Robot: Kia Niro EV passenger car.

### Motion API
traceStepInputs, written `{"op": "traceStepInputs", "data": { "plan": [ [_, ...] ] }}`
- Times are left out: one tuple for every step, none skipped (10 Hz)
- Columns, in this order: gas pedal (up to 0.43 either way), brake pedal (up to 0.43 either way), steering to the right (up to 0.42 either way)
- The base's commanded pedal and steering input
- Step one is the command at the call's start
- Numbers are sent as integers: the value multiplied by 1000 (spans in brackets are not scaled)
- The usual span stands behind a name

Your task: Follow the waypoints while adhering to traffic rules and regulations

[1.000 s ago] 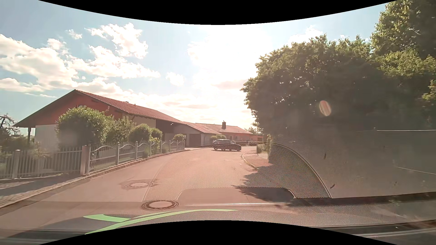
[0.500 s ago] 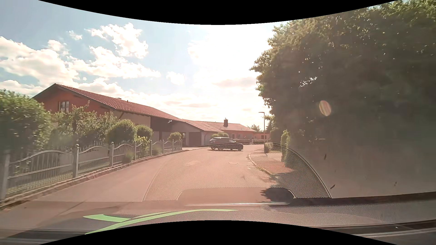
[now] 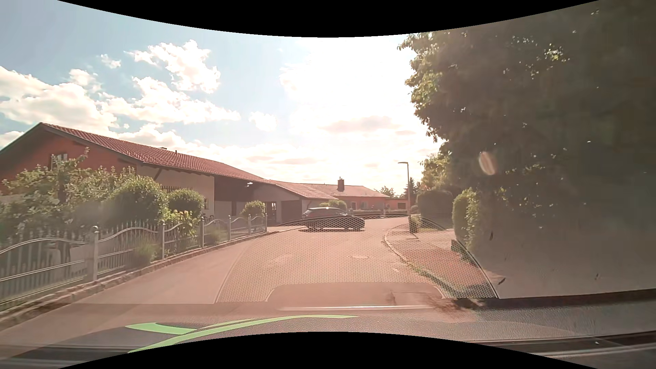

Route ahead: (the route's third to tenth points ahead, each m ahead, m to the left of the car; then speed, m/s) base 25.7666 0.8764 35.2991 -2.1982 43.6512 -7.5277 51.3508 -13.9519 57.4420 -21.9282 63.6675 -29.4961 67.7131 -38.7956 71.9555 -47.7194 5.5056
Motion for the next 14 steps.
{"op": "traceStepInputs", "data": {
  "plan": [
    [39,0,16],
    [39,0,23],
    [39,0,24],
    [47,0,25],
    [59,0,28],
    [59,0,32],
    [59,0,37],
    [59,0,40],
    [59,0,42],
    [59,0,43],
    [67,0,42],
    [67,0,42],
    [79,0,42],
    [79,0,42]
  ]
}}
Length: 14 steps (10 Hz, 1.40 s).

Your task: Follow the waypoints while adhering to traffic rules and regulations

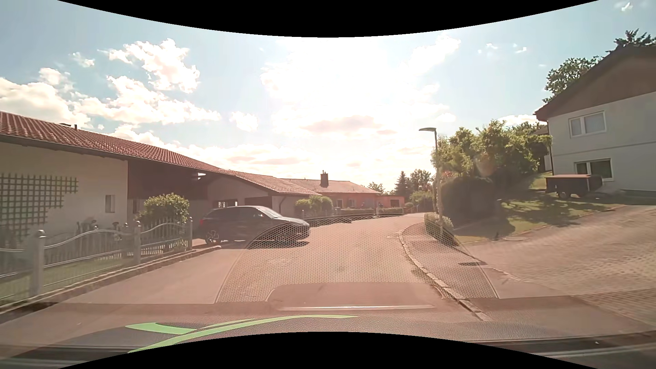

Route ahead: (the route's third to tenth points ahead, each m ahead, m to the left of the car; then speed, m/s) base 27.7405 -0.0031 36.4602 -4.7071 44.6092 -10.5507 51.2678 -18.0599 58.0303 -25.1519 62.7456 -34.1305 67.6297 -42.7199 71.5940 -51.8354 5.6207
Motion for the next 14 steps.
{"op": "traceStepInputs", "data": {
  "plan": [
    [98,0,43],
    [98,0,43],
    [98,0,43],
    [98,0,43],
    [98,0,43],
    [110,0,44],
    [110,0,46],
    [110,0,46],
    [118,0,46],
    [118,0,47],
    [118,0,49],
    [118,0,52],
    [118,0,53],
    [118,0,54]
  ]
}}
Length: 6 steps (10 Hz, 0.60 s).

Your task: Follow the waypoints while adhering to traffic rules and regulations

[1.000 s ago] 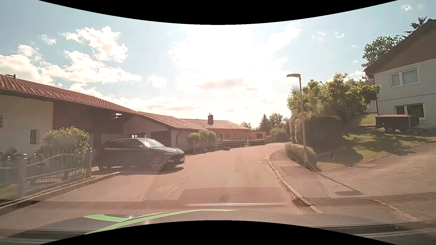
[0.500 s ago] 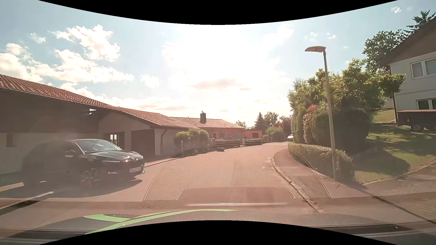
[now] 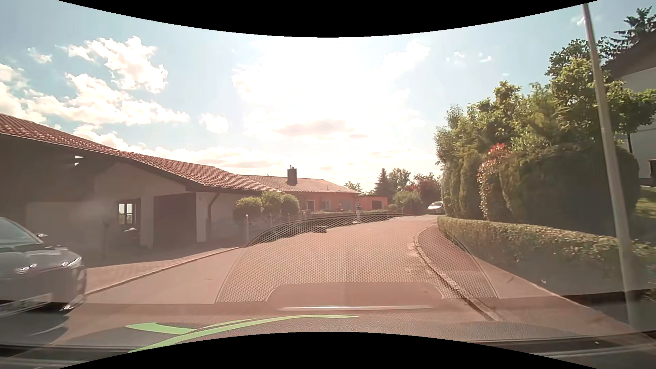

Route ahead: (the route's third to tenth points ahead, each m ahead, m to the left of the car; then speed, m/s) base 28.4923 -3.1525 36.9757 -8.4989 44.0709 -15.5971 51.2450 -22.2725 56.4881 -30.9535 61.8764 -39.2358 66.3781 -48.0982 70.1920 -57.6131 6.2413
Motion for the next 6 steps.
{"op": "traceStepInputs", "data": {
  "plan": [
    [130,0,56],
    [130,0,56],
    [130,0,60],
    [130,0,65],
    [138,0,66],
    [138,0,67]
  ]
}}
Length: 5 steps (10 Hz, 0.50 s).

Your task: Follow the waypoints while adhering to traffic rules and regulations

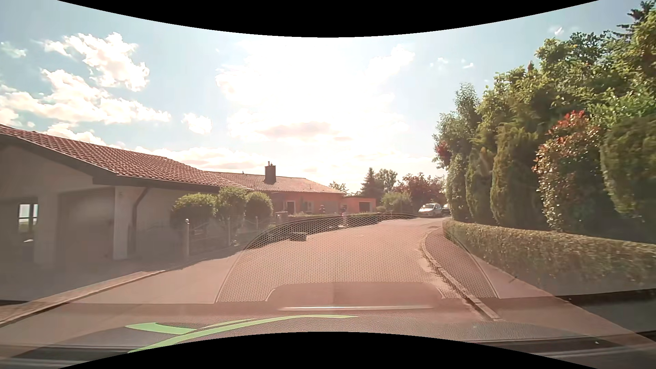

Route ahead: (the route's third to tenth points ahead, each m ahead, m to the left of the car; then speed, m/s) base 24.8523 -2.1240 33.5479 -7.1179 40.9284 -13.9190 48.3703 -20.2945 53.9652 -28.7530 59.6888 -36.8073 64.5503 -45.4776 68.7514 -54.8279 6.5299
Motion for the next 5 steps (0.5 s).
{"op": "traceStepInputs", "data": {
  "plan": [
    [138,0,67],
    [138,0,66],
    [138,0,66],
    [138,0,68],
    [138,0,71]
  ]
}}
